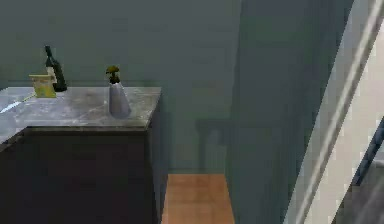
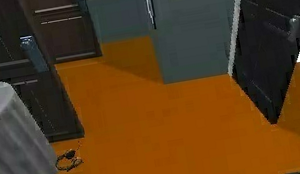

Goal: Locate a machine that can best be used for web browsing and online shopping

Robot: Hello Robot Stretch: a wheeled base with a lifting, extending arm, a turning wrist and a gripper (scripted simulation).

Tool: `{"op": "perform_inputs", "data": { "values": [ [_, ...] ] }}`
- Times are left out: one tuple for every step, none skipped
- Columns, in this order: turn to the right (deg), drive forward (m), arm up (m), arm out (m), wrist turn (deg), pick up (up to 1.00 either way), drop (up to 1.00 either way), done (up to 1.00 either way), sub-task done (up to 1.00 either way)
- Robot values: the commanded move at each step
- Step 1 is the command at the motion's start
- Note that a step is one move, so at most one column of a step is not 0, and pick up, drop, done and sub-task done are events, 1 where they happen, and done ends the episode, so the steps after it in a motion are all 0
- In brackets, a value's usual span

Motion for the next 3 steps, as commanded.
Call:
{"op": "perform_inputs", "data": {
  "values": [
    [45.0,0.0,0.0,0.0,0.0,0.0,0.0,0.0,0.0],
    [45.0,0.0,0.0,0.0,0.0,0.0,0.0,0.0,0.0],
    [18.0,0.0,0.0,0.0,0.0,0.0,0.0,0.0,0.0]
  ]
}}
